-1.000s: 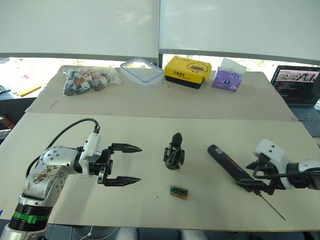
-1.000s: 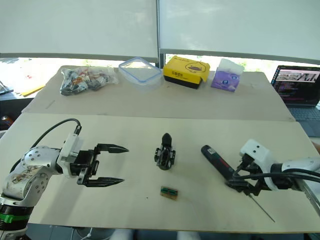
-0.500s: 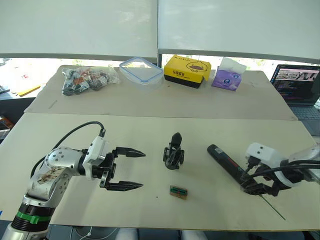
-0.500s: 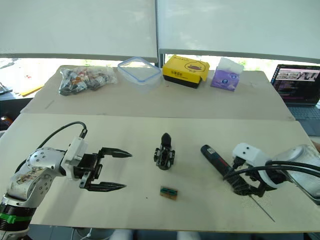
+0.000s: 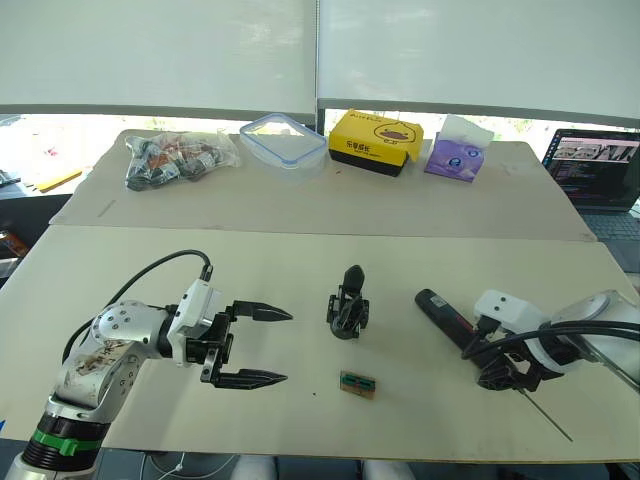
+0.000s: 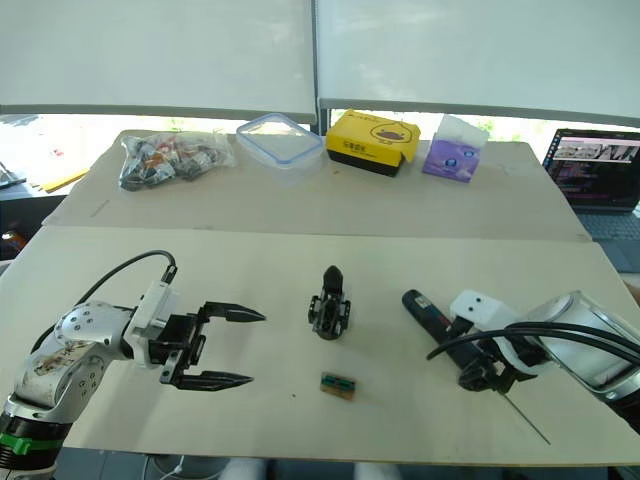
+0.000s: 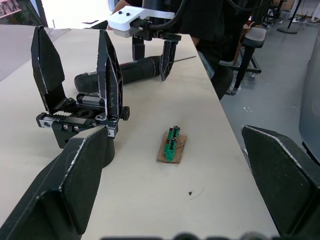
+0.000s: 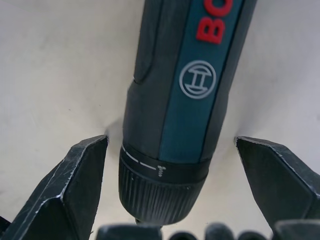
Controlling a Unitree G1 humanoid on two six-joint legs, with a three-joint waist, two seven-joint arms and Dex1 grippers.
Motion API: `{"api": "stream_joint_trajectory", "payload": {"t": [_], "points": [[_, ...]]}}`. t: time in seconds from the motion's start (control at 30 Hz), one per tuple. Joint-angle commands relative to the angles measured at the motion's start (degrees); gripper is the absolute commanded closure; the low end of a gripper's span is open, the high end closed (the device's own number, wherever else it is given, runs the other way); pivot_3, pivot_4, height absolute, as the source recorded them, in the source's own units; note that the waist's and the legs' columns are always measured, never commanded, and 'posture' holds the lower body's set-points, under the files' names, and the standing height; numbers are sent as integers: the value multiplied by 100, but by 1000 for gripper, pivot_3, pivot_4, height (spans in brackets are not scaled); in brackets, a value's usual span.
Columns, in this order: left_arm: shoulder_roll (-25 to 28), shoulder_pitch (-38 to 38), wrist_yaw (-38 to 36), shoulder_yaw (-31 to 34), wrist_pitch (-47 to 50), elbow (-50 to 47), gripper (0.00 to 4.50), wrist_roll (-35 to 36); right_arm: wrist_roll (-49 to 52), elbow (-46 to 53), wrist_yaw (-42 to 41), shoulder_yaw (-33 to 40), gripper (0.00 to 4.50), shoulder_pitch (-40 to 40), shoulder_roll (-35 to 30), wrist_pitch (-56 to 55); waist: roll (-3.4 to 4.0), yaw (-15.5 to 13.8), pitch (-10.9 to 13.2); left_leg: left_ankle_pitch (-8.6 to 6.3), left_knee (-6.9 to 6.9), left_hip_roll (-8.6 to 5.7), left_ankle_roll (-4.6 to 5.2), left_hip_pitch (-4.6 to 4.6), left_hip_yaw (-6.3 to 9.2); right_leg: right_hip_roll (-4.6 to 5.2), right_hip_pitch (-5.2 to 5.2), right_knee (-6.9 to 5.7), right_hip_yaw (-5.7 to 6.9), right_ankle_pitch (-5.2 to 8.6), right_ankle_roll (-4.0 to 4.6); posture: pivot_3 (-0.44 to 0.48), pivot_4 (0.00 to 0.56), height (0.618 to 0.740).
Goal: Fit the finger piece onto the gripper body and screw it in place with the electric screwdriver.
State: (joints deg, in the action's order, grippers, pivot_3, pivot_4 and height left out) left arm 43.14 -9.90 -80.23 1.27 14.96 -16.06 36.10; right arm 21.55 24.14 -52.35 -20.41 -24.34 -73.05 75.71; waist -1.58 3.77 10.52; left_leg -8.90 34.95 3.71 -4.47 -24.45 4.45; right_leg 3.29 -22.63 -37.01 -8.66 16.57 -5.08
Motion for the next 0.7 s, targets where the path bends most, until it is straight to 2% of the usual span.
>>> {"api": "stream_joint_trajectory", "payload": {"t": [0.03, 0.47, 0.5, 0.53, 0.63, 0.7], "points": [[48, 15, 12, 142, -91, -226, 0, 71, 9, 9, 79, -2, 23, -113, 146, 190, -5, 7, 0, 0, 1, 1, 0, 1, 0, -1, 1, 0, 0, 0, 0, 0, 150, 740], [78, -50, 35, 145, -83, -227, 0, 53, -300, -188, 17, -474, 23, -294, 184, -73, -39, 22, -6, 0, 5, 3, 0, 7, 0, -2, 8, 0, 1, 2, 10, 0, 150, 740], [78, -54, 35, 145, -85, -225, 0, 50, -317, -208, 16, -473, 532, -290, 195, -89, -44, 22, -6, 0, 5, 3, 0, 8, 0, -2, 9, 0, 1, 2, 10, 0, 150, 740], [81, -55, 36, 148, -90, -221, 0, 45, -335, -232, 17, -465, 732, -283, 206, -114, -47, 23, -7, 0, 5, 3, 0, 8, 0, -2, 9, 0, 1, 2, 10, 0, 150, 740], [96, -32, 46, 167, -89, -232, 0, 42, -359, -296, 64, -353, 1931, -237, 240, -179, -52, 21, -8, 0, 7, 3, 0, 10, 0, -2, 12, 0, 1, 2, 10, 0, 150, 740], [113, -3, 41, 170, -84, -239, 0, 49, -357, -325, 88, -284, 2467, -220, 265, -207, -56, 20, -10, 0, 7, 3, 0, 10, 0, -2, 14, 1, 1, 2, 11, 0, 150, 740]]}}
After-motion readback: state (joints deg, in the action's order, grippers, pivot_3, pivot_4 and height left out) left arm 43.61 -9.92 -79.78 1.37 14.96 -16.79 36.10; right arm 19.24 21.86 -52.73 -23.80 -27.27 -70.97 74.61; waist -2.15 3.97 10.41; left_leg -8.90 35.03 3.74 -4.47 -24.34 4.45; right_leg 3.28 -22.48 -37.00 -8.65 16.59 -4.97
